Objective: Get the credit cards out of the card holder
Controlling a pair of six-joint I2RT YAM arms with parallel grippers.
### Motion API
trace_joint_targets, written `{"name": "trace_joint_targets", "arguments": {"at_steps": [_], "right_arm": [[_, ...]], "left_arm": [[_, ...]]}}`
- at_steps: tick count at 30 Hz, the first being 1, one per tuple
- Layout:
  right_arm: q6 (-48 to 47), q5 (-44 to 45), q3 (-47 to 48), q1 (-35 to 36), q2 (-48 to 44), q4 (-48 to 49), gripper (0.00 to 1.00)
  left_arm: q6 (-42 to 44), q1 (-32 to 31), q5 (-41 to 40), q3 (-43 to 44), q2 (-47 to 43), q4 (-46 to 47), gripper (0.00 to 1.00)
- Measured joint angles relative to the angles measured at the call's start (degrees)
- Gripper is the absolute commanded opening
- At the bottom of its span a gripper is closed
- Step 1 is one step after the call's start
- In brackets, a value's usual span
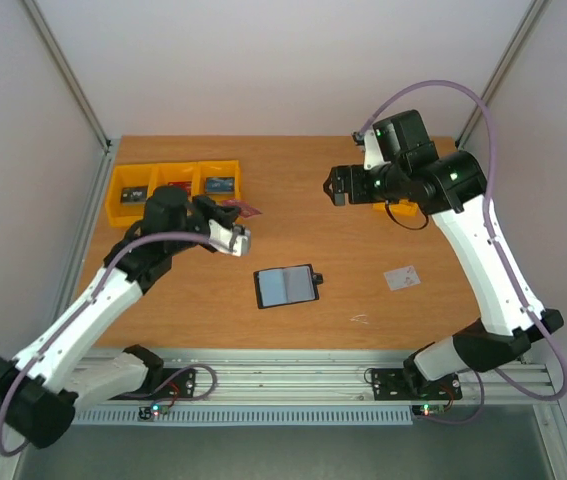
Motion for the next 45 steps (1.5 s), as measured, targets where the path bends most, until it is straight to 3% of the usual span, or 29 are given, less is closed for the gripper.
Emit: {"name": "trace_joint_targets", "arguments": {"at_steps": [5, 11, 19, 28, 34, 45], "right_arm": [[-1.77, -2.27, 0.39, -5.14, 4.57, 3.43, 0.93], [-3.72, -6.86, 0.83, -10.12, 10.95, 7.56, 0.94], [-4.33, -14.6, 16.98, -18.6, 29.49, 9.51, 0.92], [-5.49, -16.24, 29.42, -19.65, 40.06, 8.39, 0.92], [-5.31, -17.03, 29.99, -19.65, 40.11, 8.31, 0.92], [-5.11, -17.0, 29.99, -19.65, 40.11, 7.43, 0.93]], "left_arm": [[-4.9, 11.1, -3.13, 4.37, 11.17, -9.07, 0.0], [-8.5, 21.9, -3.39, 11.93, 24.11, -9.99, 0.0], [-12.11, 30.34, -6.34, 28.96, 45.4, -8.5, 0.0], [-10.29, 32.22, -9.27, 36.59, 56.94, -9.9, 0.0], [-9.81, 32.06, -12.2, 42.16, 62.25, -11.26, 0.0], [-5.95, 31.67, -13.99, 42.18, 66.38, -9.05, 0.0]]}}
